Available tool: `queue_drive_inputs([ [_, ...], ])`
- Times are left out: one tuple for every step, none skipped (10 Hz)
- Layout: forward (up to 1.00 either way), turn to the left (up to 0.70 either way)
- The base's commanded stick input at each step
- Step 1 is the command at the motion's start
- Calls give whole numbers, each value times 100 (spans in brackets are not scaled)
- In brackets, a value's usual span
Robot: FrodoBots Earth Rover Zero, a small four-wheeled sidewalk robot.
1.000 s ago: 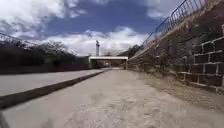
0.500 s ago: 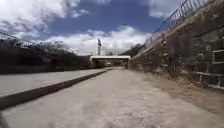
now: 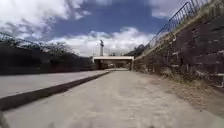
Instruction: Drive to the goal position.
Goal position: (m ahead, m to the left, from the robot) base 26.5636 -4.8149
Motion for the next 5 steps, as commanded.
queue_drive_inputs([
  [100, 0],
  [100, 0],
  [100, 0],
  [100, 0],
  [100, -5],
])
